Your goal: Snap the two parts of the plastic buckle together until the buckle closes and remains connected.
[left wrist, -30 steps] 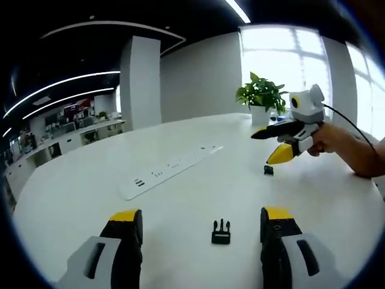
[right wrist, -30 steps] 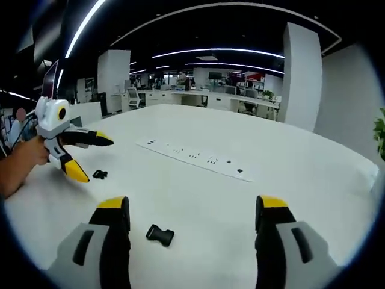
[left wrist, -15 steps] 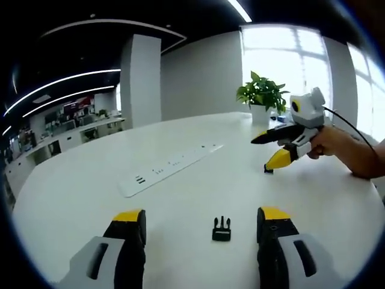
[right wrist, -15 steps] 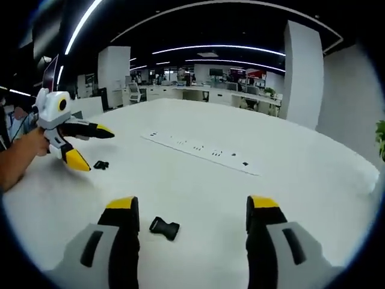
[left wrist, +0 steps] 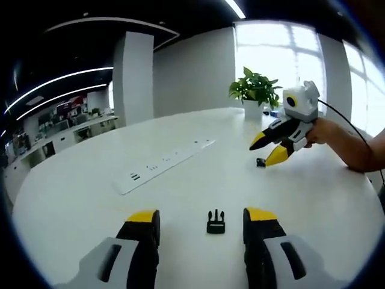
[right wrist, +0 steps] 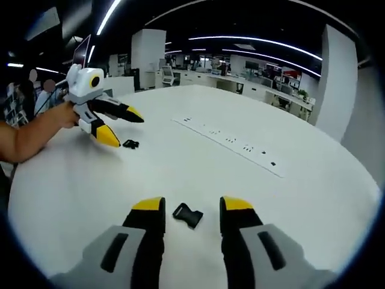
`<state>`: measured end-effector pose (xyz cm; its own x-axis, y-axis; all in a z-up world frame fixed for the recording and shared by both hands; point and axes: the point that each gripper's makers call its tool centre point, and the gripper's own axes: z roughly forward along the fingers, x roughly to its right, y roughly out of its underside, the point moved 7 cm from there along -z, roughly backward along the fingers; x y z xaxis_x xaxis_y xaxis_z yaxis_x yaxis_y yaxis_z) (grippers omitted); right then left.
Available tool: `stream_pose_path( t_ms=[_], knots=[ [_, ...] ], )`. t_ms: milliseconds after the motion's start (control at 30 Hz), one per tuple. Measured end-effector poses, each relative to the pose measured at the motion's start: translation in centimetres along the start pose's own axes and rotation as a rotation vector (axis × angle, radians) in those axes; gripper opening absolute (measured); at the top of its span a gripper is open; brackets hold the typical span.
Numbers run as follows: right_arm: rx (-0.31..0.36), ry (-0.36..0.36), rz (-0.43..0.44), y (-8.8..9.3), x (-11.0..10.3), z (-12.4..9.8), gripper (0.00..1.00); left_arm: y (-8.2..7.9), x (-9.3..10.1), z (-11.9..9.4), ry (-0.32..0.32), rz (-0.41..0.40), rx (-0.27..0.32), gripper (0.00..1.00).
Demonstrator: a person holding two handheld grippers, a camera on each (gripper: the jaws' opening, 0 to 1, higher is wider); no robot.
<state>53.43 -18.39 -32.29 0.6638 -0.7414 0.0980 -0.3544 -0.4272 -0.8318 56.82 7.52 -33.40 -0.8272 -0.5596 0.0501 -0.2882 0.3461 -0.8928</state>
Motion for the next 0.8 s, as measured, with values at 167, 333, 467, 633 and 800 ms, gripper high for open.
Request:
stream_pose_path(
  t_ms=[167,333,467,633,800],
  knots=[
    [0.013,0.008,0.016,-0.03,0.24,-0.17,0.37,0.17,0.53,0.10,0.024,0.039,-0.029,0.38],
    [0.014,0.007,0.016,-0.05,0.16,-0.20,0.36,0.32,0.65,0.02,0.031,0.065,-0.037,0.31],
    [0.017,0.001,0.015,-0.14,0.20,-0.17,0.36,0.53,0.73,0.02,0.047,0.068,-0.032,0.27],
    [0.023,0.001,0.013,-0.28,0.20,-0.20,0.36,0.78,0.66,0.02,0.057,0.078,-0.034,0.20],
    [0.023,-0.006,0.013,-0.29,0.09,-0.12,0.36,0.77,0.81,0.04,0.079,0.063,-0.017,0.20]
  ],
)
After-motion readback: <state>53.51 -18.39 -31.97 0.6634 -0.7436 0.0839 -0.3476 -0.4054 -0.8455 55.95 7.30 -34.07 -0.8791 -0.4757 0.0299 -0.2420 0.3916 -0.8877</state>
